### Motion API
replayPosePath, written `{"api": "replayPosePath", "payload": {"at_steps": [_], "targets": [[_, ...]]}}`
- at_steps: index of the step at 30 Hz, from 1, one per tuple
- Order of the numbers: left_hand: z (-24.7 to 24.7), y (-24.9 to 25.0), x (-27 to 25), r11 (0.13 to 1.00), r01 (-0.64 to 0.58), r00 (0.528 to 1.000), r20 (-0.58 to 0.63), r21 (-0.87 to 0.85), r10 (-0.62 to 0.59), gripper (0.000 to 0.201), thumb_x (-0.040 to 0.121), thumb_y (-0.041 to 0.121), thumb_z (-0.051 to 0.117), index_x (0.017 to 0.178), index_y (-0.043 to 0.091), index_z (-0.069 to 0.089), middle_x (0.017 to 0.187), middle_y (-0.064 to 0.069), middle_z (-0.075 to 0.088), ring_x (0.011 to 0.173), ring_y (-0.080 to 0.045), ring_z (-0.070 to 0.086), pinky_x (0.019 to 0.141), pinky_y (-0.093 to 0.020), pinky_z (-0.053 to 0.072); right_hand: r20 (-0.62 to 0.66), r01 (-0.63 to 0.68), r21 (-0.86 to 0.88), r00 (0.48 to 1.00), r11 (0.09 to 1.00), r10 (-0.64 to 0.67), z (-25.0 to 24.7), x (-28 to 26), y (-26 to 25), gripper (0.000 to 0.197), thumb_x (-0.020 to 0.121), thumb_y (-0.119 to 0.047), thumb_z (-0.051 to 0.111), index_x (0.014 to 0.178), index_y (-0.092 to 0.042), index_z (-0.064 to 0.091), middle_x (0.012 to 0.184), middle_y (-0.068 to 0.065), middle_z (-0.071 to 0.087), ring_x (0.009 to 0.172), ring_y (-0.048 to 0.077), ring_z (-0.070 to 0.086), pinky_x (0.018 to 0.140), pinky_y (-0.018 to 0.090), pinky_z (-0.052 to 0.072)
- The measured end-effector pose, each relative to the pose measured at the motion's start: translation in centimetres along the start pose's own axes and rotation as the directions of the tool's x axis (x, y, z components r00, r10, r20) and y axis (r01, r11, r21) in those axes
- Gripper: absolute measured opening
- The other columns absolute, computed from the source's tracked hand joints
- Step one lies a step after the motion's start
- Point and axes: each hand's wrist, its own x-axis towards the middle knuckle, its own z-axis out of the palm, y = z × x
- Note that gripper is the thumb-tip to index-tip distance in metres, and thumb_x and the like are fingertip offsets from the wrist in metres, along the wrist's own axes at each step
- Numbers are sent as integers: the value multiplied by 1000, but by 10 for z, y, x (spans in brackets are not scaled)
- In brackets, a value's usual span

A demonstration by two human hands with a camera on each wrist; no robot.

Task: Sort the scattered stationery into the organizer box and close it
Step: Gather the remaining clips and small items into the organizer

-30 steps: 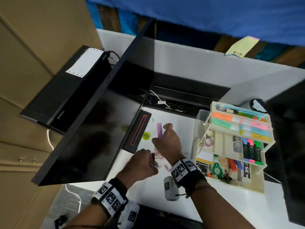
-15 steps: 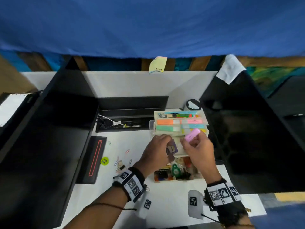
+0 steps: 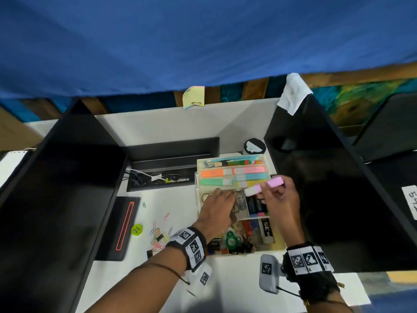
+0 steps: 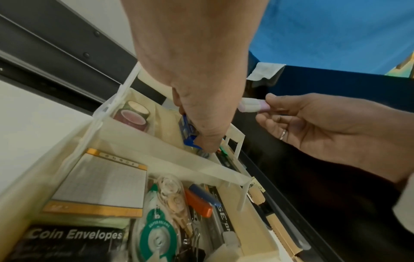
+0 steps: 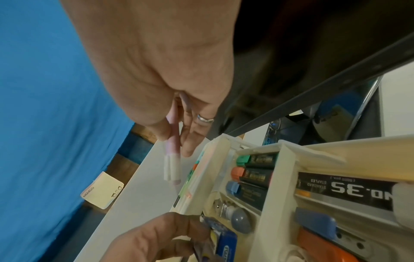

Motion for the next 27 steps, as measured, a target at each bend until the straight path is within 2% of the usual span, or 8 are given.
{"api": "replayPosePath", "payload": {"at_steps": [4,9,14,19,22,24,25,27], "targets": [[0,10,3,993,2,999,53,118,-9,45,80,34,79,117,11,66,116,-5,69,105,-23,63,97,-42,53,19,-12,11,1000,1000,11,-2,11,4,18,97,-27,69,110,-26,56,95,-1,77,81,12,77,77,46,65],[-6,21,8,978,48,989,124,201,-74,8,88,17,70,95,17,75,97,-3,71,83,-23,68,79,-39,55,44,11,-24,999,1000,-10,-1,16,6,17,102,-28,62,115,-19,58,90,-1,76,78,11,75,79,46,64],[-6,18,12,975,107,983,124,197,-133,7,88,13,71,91,18,76,92,-2,70,73,-23,69,71,-38,54,113,2,-8,994,1000,-1,-4,17,11,23,106,-32,52,117,-16,62,91,0,76,76,7,74,79,39,63],[2,6,18,974,208,976,48,85,-213,8,91,20,66,90,22,74,88,3,73,75,-23,72,67,-35,57,140,-21,16,990,1000,19,-9,17,15,19,105,-35,56,111,-22,68,91,-2,77,80,6,74,82,38,63],[-3,3,12,962,228,970,-54,-150,-238,14,95,36,65,92,26,75,89,10,74,73,-11,69,64,-28,52,162,-65,149,986,987,41,-10,15,14,16,101,-26,63,112,-16,70,98,-1,78,88,12,76,84,35,63],[-19,7,3,860,205,959,-78,-467,-271,18,92,46,71,98,30,75,91,15,74,74,-4,67,66,-22,52,223,-96,261,974,961,37,-7,7,10,14,99,-16,66,111,-10,68,102,5,78,91,20,77,82,33,63],[-28,9,-1,739,204,959,-23,-642,-284,21,92,47,72,104,31,73,94,17,73,79,-3,68,68,-19,52,255,-101,282,967,954,27,-3,3,10,13,98,-13,68,109,-8,67,101,7,78,90,24,77,80,35,63],[-43,13,-5,400,299,942,201,-866,-270,27,94,52,67,114,33,68,104,16,73,93,-2,69,76,-21,52,297,-74,220,955,973,5,8,-3,14,11,93,-11,74,101,-9,67,95,8,77,85,26,76,79,44,63]]}}
